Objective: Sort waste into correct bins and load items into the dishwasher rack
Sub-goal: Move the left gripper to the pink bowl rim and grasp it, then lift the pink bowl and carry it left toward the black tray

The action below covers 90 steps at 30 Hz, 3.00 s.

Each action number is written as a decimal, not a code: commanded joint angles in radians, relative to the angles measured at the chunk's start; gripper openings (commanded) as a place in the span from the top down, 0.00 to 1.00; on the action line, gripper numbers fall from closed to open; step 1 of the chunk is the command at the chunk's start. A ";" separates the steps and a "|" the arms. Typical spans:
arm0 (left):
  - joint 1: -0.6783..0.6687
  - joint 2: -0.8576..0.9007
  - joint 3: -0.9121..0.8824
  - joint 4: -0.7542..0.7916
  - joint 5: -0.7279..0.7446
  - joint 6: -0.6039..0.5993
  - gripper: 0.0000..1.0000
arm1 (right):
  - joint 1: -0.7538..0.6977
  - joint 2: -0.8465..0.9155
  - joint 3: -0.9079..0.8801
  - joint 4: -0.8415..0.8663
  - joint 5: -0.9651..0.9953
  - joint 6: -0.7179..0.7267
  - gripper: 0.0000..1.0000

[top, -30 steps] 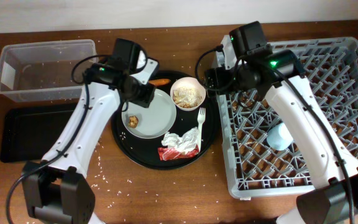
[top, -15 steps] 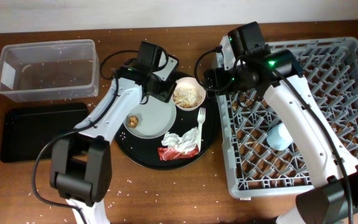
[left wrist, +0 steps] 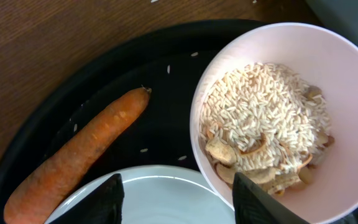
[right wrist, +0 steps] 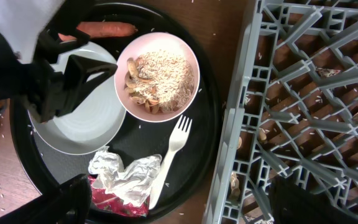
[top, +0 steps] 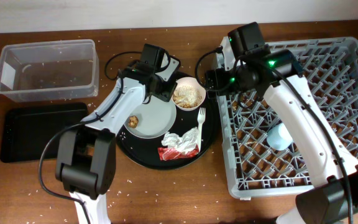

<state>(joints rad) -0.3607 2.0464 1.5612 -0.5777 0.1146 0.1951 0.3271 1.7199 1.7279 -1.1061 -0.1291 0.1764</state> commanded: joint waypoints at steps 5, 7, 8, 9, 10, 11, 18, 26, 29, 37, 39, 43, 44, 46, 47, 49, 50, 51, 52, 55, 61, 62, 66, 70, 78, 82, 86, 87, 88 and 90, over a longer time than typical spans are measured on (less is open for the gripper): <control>-0.002 0.013 -0.005 0.013 0.001 0.015 0.49 | 0.006 0.003 0.008 -0.001 0.040 -0.004 0.10; -0.003 0.016 -0.005 0.013 0.001 0.015 0.49 | 0.006 0.003 0.008 -0.002 0.039 -0.004 0.09; -0.003 0.016 -0.005 0.013 0.000 0.015 0.49 | 0.006 0.003 0.008 -0.002 0.039 -0.004 0.09; -0.003 0.016 -0.005 0.014 0.000 0.015 0.49 | 0.006 0.003 0.008 -0.002 0.039 -0.004 0.09; -0.005 0.016 -0.005 0.015 0.001 0.015 0.49 | 0.006 0.003 0.008 -0.002 0.040 -0.004 0.08; -0.008 0.016 -0.005 0.019 0.000 0.015 0.49 | 0.006 0.003 0.008 -0.003 0.040 -0.004 0.06; -0.023 0.016 -0.005 0.062 0.000 0.016 0.50 | 0.006 0.003 0.008 -0.004 0.040 -0.004 0.06; -0.040 0.068 -0.005 0.072 -0.004 -0.039 0.57 | 0.006 0.003 0.008 -0.004 0.040 -0.004 0.06; -0.040 0.076 -0.005 0.072 -0.008 -0.052 0.58 | 0.006 0.003 0.008 -0.004 0.044 -0.004 0.06; -0.040 0.076 -0.005 0.077 -0.052 -0.113 0.59 | 0.006 0.003 0.008 -0.004 0.059 -0.004 0.06; -0.040 0.076 -0.001 0.074 -0.051 -0.164 0.64 | 0.006 0.003 0.008 -0.004 0.059 -0.004 0.06; -0.038 0.074 0.040 0.013 -0.051 -0.233 0.71 | 0.006 0.003 0.008 -0.004 0.059 -0.004 0.06; -0.038 0.074 0.049 -0.002 -0.051 -0.259 0.71 | 0.006 0.003 0.008 -0.004 0.059 -0.004 0.06; -0.040 0.074 0.051 -0.016 -0.051 -0.296 0.71 | 0.006 0.003 0.008 -0.004 0.059 -0.004 0.06; -0.040 0.074 0.051 -0.022 -0.051 -0.301 0.71 | 0.006 0.003 0.008 -0.004 0.059 -0.004 0.06; -0.040 0.074 0.051 -0.026 -0.051 -0.308 0.71 | 0.006 0.003 0.008 -0.004 0.059 -0.004 0.06; -0.040 0.074 0.051 -0.025 -0.051 -0.315 0.71 | 0.006 0.003 0.008 -0.004 0.059 -0.004 0.06; -0.040 0.074 0.051 -0.026 -0.051 -0.315 0.71 | 0.006 0.003 0.008 -0.004 0.059 -0.004 0.06; -0.040 0.074 0.051 -0.026 -0.051 -0.315 0.71 | 0.006 0.003 0.008 -0.004 0.059 -0.004 0.06; -0.042 0.074 0.055 -0.026 -0.050 -0.315 0.71 | 0.006 0.003 0.008 -0.004 0.059 -0.004 0.06; -0.095 0.074 0.213 -0.160 -0.033 -0.154 0.70 | 0.004 0.003 0.008 -0.002 0.064 -0.004 0.06; -0.122 0.074 0.232 -0.168 -0.032 -0.078 0.69 | -0.003 0.003 0.008 -0.004 0.066 -0.004 0.06; -0.210 0.084 0.224 -0.171 -0.033 0.132 0.69 | -0.029 0.003 0.008 -0.014 0.066 -0.004 0.06; -0.254 0.089 0.224 -0.171 -0.037 0.147 0.69 | -0.043 0.003 0.008 -0.030 0.066 -0.004 0.06; -0.253 0.159 0.224 -0.140 -0.033 0.147 0.69 | -0.047 0.003 0.008 -0.049 0.066 -0.004 0.06; -0.255 0.165 0.223 -0.134 -0.029 0.146 0.69 | -0.047 0.003 0.008 -0.049 0.066 -0.004 0.06; -0.254 0.191 0.222 -0.106 -0.026 0.146 0.70 | -0.047 0.003 0.008 -0.049 0.066 -0.004 0.06; -0.254 0.201 0.222 -0.100 -0.026 0.146 0.71 | -0.047 0.003 0.008 -0.049 0.066 -0.004 0.06; -0.254 0.213 0.222 -0.095 -0.026 0.146 0.70 | -0.047 0.003 0.008 -0.049 0.066 -0.004 0.06; -0.254 0.230 0.222 -0.090 -0.026 0.146 0.71 | -0.047 0.003 0.008 -0.050 0.066 -0.004 0.06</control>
<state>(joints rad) -0.6167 2.2238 1.7798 -0.6697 0.0746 0.3229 0.2867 1.7206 1.7279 -1.1519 -0.0757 0.1764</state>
